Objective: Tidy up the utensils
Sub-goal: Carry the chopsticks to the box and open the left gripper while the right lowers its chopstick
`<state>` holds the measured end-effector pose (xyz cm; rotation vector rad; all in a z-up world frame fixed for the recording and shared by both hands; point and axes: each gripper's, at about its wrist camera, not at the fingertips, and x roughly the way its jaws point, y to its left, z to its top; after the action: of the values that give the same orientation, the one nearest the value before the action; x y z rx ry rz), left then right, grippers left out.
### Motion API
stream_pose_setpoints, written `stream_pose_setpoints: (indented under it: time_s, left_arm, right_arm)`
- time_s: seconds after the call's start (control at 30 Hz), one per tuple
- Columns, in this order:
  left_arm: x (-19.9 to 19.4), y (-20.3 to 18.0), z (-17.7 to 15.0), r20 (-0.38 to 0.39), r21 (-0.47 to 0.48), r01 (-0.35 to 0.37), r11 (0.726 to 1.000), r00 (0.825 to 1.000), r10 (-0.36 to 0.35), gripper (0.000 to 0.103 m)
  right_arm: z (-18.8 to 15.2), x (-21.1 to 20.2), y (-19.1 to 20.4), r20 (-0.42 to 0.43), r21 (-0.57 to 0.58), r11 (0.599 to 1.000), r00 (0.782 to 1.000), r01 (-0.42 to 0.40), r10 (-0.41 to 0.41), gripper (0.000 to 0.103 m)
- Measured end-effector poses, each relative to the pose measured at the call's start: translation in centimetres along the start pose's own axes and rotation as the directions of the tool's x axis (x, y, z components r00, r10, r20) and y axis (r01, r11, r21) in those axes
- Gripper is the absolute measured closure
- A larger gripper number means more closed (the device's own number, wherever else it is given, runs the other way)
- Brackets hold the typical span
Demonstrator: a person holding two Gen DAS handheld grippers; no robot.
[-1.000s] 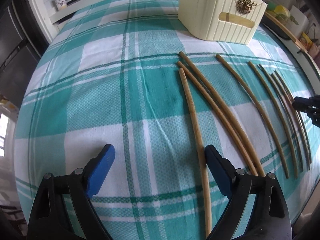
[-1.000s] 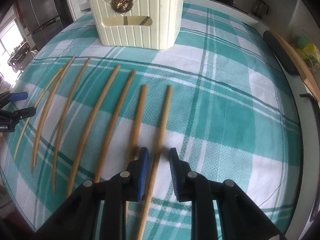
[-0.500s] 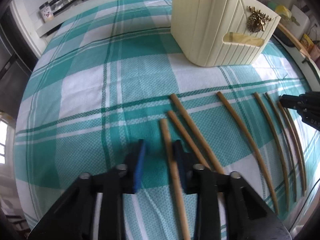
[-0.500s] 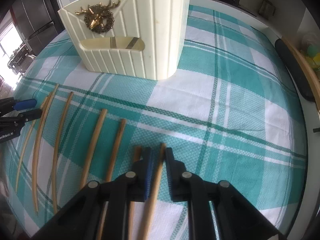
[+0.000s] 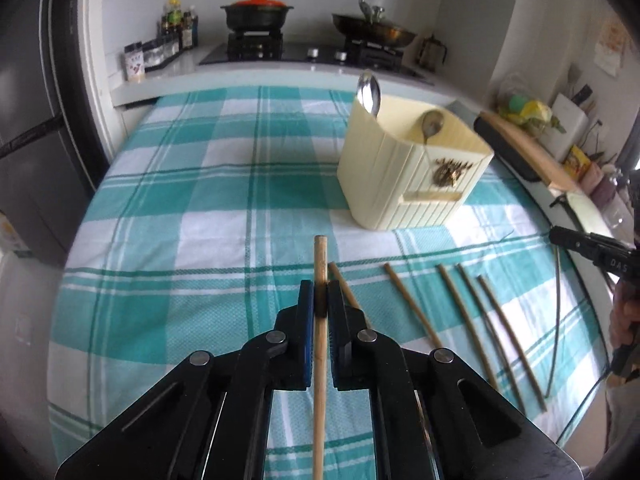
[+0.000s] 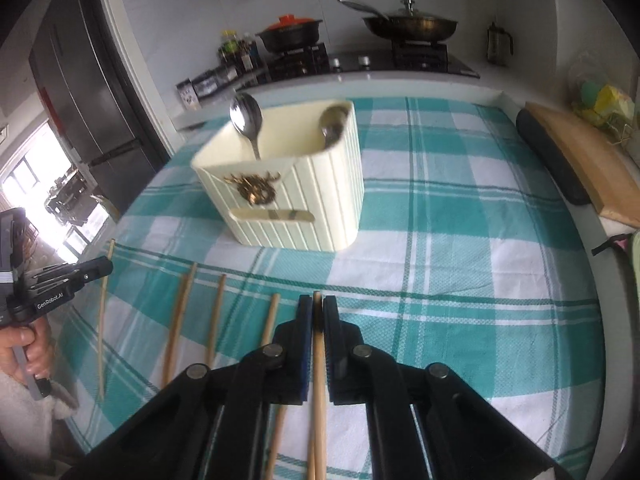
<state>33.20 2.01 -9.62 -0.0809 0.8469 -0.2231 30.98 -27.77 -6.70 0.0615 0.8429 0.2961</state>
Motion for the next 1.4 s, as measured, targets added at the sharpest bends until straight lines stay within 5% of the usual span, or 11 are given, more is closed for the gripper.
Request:
stream_pose_setpoints:
  time_s: [0.27,0.5,1.07,1.4]
  left_arm:
    - [-8.4,-0.9,-0.4,0.163,-0.008,0.082,0.997,0.983,-0.08,0.098]
    - [-11.3,-1.3,-0.7,0.233,-0.017,0.131,0.991,0.965,-0.124,0.099]
    - [-13.2,-2.5,1.0,0.298,-0.007,0.158,0.987,0.943,-0.149,0.099]
    - [-14.2,-3.7,7.6,0.35,0.03,0.183,0.983,0.919,-0.182,0.099]
  right_arm:
    - [-0.5,-9.6,3.2,0.217,-0.035,0.999,0.976,-0.009,0.016,0.098]
    - [-1.5,-12.7,5.0,0.341,-0.035,0.999,0.94,0.028,-0.014,0.098]
    - [0.6,-15.2,6.5,0.409,-0.057,0.998,0.913,0.025,0.0,0.098]
    - [7.0,-14.9,7.5,0.427,-0.105,0.994,0.904,0.041,0.008,0.098]
